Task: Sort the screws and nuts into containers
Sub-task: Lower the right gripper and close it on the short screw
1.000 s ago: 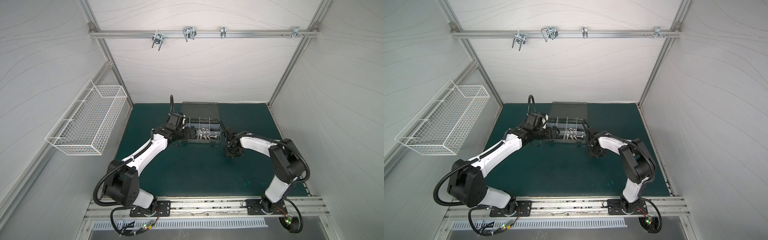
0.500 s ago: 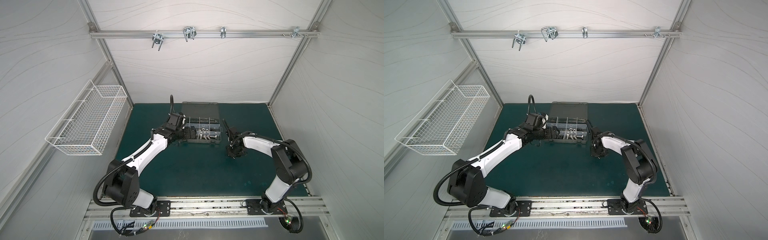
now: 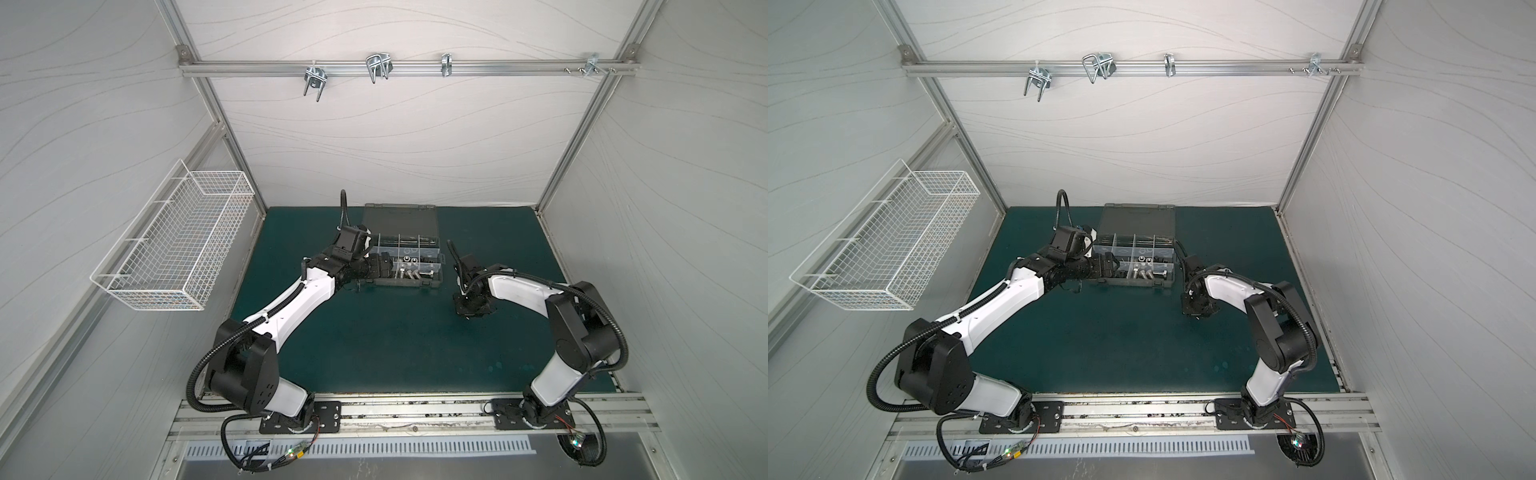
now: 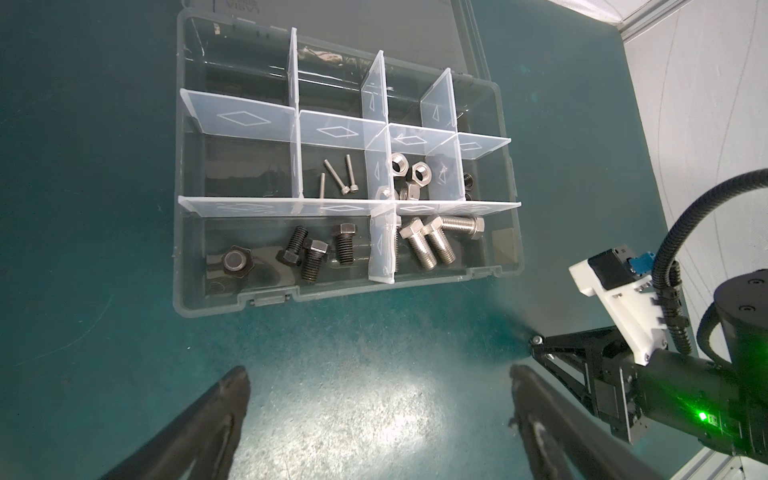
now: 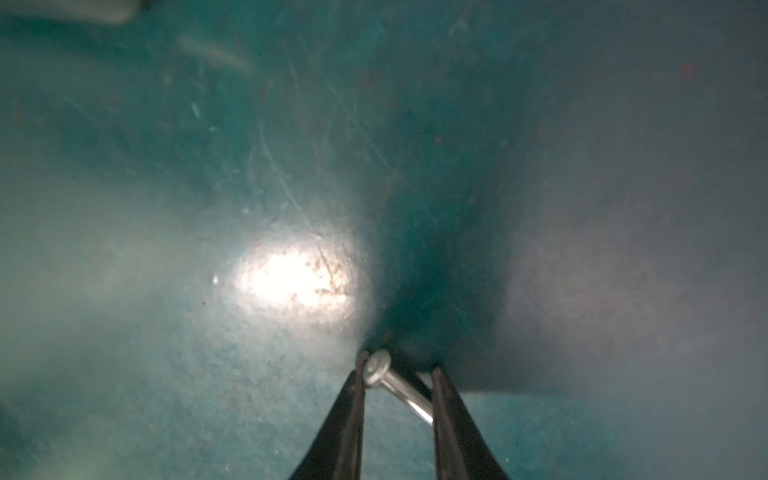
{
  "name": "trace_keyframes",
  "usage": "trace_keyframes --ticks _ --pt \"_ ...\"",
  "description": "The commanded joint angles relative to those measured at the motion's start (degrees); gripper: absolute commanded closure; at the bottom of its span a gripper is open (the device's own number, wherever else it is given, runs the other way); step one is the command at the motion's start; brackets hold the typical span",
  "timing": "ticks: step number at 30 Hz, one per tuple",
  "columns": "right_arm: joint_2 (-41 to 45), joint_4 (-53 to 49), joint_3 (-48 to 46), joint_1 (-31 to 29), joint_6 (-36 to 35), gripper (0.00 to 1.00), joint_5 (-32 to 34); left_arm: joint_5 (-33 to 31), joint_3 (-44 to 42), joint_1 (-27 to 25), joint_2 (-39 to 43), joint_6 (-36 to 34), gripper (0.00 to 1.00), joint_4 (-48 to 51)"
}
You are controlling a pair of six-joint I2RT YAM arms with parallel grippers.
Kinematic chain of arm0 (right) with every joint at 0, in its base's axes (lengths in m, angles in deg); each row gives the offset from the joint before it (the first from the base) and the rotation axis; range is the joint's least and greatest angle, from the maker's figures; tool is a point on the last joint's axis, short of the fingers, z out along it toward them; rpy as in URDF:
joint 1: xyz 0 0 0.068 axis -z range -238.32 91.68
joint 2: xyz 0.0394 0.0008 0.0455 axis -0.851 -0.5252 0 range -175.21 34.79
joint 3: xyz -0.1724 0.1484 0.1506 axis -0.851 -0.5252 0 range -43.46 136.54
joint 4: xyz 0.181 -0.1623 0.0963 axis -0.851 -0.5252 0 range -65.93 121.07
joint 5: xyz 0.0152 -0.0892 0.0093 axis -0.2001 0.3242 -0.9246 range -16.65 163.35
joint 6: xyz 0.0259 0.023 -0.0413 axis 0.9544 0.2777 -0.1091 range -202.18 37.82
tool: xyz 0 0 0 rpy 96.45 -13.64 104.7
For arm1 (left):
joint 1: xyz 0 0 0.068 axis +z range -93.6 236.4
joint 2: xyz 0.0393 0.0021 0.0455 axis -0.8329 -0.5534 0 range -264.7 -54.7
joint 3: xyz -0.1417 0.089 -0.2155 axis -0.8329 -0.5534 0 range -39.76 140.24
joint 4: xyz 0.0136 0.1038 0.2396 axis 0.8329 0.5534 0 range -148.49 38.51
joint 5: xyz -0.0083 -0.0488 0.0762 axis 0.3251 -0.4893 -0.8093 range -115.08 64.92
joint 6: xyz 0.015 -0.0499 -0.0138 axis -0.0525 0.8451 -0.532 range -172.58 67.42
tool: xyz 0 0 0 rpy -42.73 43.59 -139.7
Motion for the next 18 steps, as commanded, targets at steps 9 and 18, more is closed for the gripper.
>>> trace_keyframes --ticks 9,18 --pt "0.9 -3.0 -2.4 -0.6 1.5 0.81 -1.8 -0.5 0.6 0.2 0.9 0.1 0.01 -0.2" --pt "0.8 -2.3 -2.7 -0.6 2.5 0.91 -1.1 -0.7 0.5 0.2 1.1 0.1 0.01 -0.2"
